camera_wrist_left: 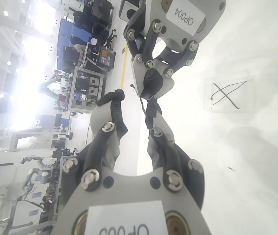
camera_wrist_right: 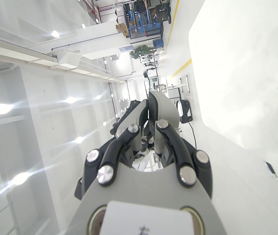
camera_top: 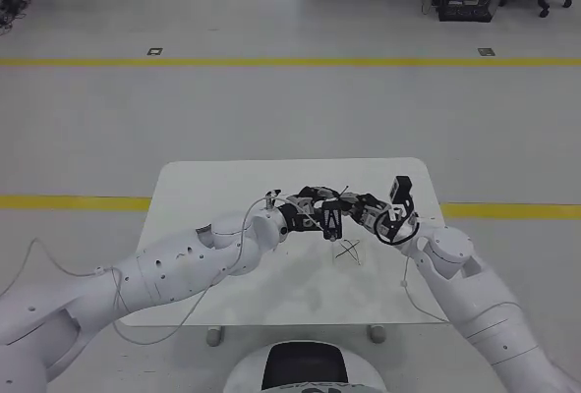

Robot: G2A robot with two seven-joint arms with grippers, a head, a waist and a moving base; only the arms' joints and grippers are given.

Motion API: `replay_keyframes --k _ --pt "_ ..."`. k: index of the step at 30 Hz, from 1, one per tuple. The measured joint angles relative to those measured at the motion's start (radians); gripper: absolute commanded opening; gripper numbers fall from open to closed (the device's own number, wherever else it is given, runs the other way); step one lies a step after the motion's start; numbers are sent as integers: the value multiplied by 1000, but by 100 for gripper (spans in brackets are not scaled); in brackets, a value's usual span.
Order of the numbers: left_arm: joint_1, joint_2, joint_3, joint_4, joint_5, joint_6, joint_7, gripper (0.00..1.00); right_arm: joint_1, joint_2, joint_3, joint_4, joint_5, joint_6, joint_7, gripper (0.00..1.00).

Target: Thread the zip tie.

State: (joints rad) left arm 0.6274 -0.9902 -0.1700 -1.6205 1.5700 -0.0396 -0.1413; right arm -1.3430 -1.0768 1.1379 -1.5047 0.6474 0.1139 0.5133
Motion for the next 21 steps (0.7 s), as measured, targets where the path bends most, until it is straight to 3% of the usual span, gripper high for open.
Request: replay_keyframes --k 4,7,19,20,21 --pt "0 -1 0 0 0 -6 2 15 4 -4 -2 2 -3 2 2 0" --pt "0 -2 0 1 0 -9 3 2 5 -6 -1 4 -6 2 3 0" --pt "2 -6 0 6 0 -25 1 0 -1 -13 10 9 -9 -3 8 0" --pt "2 -7 0 7 0 -25 1 0 -1 -14 11 9 -9 -4 8 38" --pt "2 -7 0 7 0 -26 2 0 -2 -14 12 10 -10 -4 8 100"
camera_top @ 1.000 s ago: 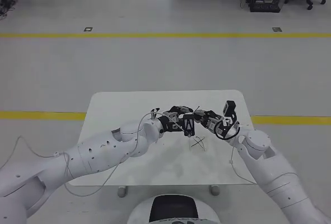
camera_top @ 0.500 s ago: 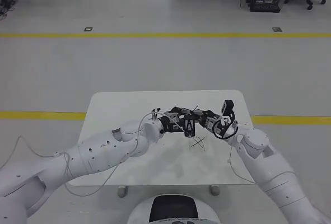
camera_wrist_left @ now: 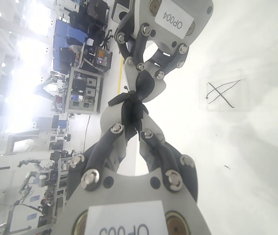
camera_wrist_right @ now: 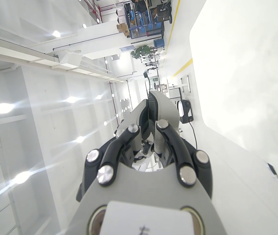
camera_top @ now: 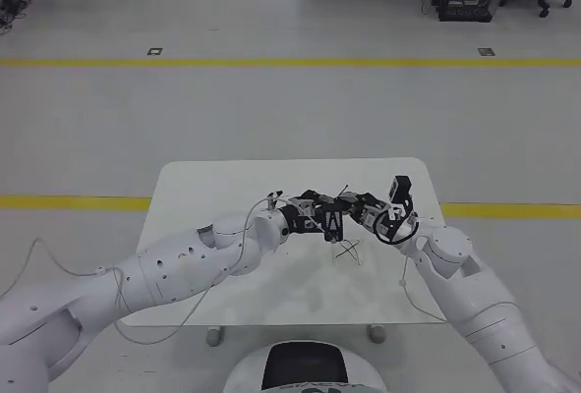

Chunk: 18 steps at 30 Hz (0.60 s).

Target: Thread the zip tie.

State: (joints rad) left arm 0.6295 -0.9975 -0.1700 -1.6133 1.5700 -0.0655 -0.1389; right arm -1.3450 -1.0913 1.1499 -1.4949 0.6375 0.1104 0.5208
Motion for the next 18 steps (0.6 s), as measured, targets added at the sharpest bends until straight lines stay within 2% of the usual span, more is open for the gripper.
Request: replay_keyframes --k 5,8,10,15,18 --pt "6 -2 0 7 0 10 13 0 -4 -3 9 4 8 6 -7 100" --pt "24 0 0 28 0 49 32 0 -13 -3 27 10 15 -6 -27 100" --pt "39 4 -15 47 -18 60 48 0 -22 -2 43 14 16 -15 -34 100" --pt "62 19 -81 79 -126 -3 111 0 -43 1 76 18 9 -29 -39 100" --pt "75 29 -114 83 -147 -26 131 0 -47 2 82 18 5 -31 -37 100"
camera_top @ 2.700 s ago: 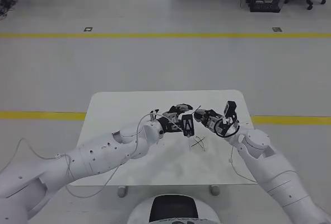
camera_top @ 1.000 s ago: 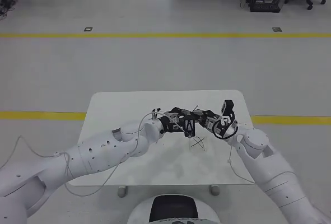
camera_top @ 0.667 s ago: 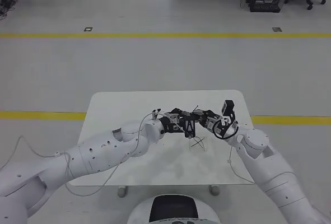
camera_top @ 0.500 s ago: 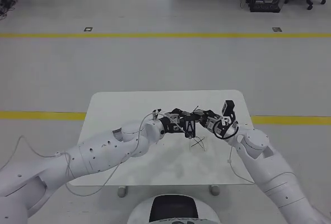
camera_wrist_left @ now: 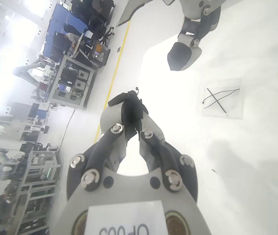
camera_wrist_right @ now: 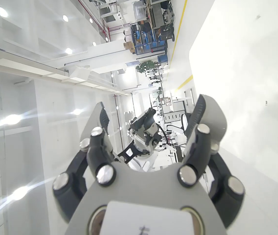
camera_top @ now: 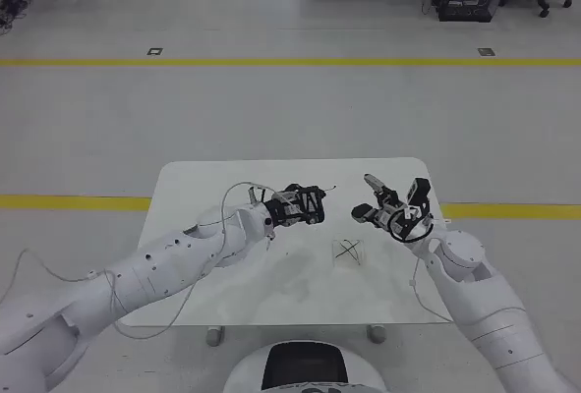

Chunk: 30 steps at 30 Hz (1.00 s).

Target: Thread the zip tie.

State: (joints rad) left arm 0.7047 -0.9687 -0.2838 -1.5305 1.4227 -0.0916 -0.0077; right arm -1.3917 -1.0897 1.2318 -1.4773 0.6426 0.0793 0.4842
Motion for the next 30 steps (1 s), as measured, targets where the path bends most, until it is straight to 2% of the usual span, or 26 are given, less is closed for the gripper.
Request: replay_keyframes --k 4,9,11,14,18,21,25,26,30 --pt "-2 5 -13 -14 40 -10 -10 0 0 0 0 0 0 0 0 100" --pt "-1 4 -12 -13 38 -10 -9 0 0 0 0 0 0 0 0 100" --pt "8 3 -25 -5 6 -12 -13 0 0 0 0 0 0 0 0 100" --pt "21 -4 -65 21 -121 -30 -69 0 0 0 0 0 0 0 0 100" --pt "34 -12 -126 63 -360 -79 -136 0 0 0 0 0 0 0 0 100" --pt "40 -14 -149 91 -444 -125 -165 0 0 0 0 0 0 0 0 100" --pt "57 -12 -191 131 -615 -238 -184 0 0 0 0 0 0 0 0 100" --pt "61 -11 -195 132 -654 -255 -191 0 0 0 0 0 0 0 0 100" --pt "70 -3 -185 105 -844 -248 -228 0 0 0 0 0 0 0 0 100"
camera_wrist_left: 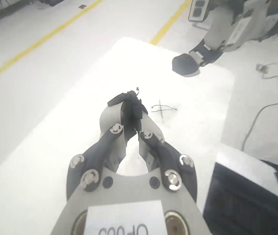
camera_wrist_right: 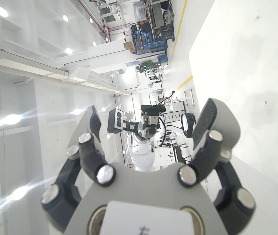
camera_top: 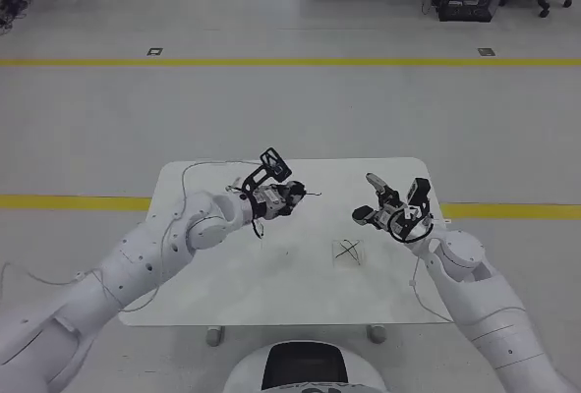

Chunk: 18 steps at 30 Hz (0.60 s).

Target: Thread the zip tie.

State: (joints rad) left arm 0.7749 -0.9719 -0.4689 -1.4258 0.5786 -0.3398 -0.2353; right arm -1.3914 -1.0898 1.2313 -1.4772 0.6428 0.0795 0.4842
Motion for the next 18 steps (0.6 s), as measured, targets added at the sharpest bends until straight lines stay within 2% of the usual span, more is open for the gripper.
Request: replay_keyframes --k 4,7,15,18 --pt "-10 13 28 -19 -134 0 -33 0 0 0 0 0 0 0 0 100" --pt "-18 20 43 -10 -217 0 -56 0 0 0 0 0 0 0 0 100" --pt "-17 19 43 -8 -219 0 -55 0 0 0 0 0 0 0 0 100" --pt "7 14 18 7 -307 2 -63 0 0 0 0 0 0 0 0 100"
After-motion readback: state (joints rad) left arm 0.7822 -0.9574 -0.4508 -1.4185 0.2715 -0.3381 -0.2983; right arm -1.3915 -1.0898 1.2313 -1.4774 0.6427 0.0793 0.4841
